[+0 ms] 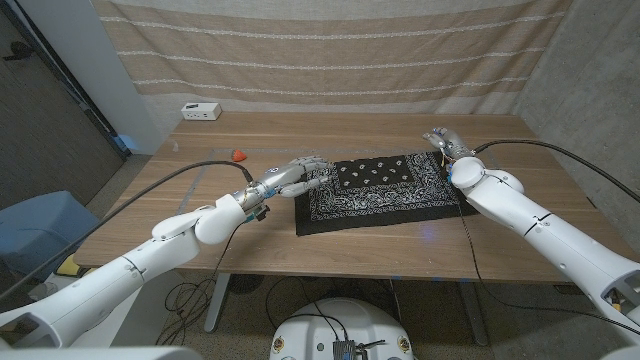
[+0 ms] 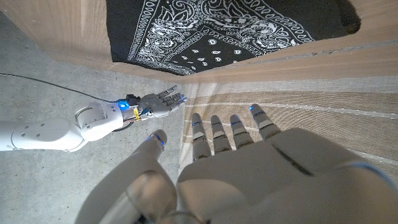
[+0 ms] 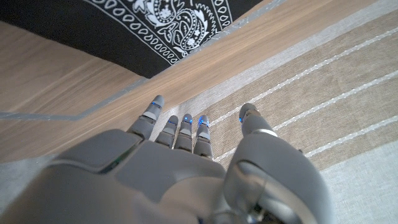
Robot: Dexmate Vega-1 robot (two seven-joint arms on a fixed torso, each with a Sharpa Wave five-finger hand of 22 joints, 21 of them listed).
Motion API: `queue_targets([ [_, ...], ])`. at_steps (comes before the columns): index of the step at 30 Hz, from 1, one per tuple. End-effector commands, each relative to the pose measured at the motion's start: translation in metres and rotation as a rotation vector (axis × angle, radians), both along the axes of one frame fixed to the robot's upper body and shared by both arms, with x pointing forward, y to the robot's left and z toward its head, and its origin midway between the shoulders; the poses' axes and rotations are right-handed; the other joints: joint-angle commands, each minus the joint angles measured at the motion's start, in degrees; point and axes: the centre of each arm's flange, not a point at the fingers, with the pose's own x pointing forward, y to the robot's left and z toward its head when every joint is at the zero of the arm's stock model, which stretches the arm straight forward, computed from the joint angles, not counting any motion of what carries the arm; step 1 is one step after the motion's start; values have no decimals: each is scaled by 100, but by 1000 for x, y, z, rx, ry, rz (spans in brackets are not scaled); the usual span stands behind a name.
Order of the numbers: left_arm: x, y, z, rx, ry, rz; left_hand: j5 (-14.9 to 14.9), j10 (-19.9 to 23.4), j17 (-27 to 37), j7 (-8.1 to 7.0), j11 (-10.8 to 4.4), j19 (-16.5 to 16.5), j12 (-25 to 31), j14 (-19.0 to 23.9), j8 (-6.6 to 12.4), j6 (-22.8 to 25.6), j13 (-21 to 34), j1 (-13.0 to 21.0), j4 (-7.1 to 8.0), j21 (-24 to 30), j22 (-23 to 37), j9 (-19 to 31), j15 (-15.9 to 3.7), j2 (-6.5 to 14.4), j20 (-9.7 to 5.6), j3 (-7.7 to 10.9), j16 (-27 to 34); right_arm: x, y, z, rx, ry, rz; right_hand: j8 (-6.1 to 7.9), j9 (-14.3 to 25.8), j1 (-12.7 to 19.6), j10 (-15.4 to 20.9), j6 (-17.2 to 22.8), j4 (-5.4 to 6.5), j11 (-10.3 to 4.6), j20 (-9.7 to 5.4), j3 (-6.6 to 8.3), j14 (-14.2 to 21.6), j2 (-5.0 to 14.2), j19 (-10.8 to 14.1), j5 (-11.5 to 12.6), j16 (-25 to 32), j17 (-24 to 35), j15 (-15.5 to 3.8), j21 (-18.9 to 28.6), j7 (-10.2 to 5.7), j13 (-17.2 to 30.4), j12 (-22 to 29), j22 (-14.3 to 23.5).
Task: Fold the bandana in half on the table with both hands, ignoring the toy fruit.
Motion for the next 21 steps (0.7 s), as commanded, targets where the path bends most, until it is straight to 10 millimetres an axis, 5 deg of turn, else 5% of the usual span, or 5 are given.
queue_targets([
  [1,-10,-4,-15,40,27,-1,-14,147,7,-43,-30,68,22,100,-12,102,27,111,-15,8,27,24,-52,244,31,106,13,11,-6,-6,-62,69,-135,-26,31,60,-78,-55,-4,-5,16,25,-86,-48,-82,-25,-7,17,-15,-16,-6,8,-6,19],
  [10,-12,-3,-25,69,55,20,-36,129,4,-146,-55,37,-32,96,-97,32,23,178,-50,-22,27,17,-52,231,29,199,-22,19,-6,-13,-100,104,-212,-32,33,12,-187,-136,-24,-34,64,-85,-157,-251,-133,-58,1,11,3,-10,16,10,5,20],
  [21,-17,-1,-37,84,80,39,-56,159,8,-61,-48,30,-55,90,-106,97,22,200,-54,-38,30,15,-61,209,41,252,-39,24,-5,-22,-140,134,-292,92,40,150,85,174,-129,-24,111,-116,103,-333,71,-14,94,-11,-75,74,79,14,123,17],
])
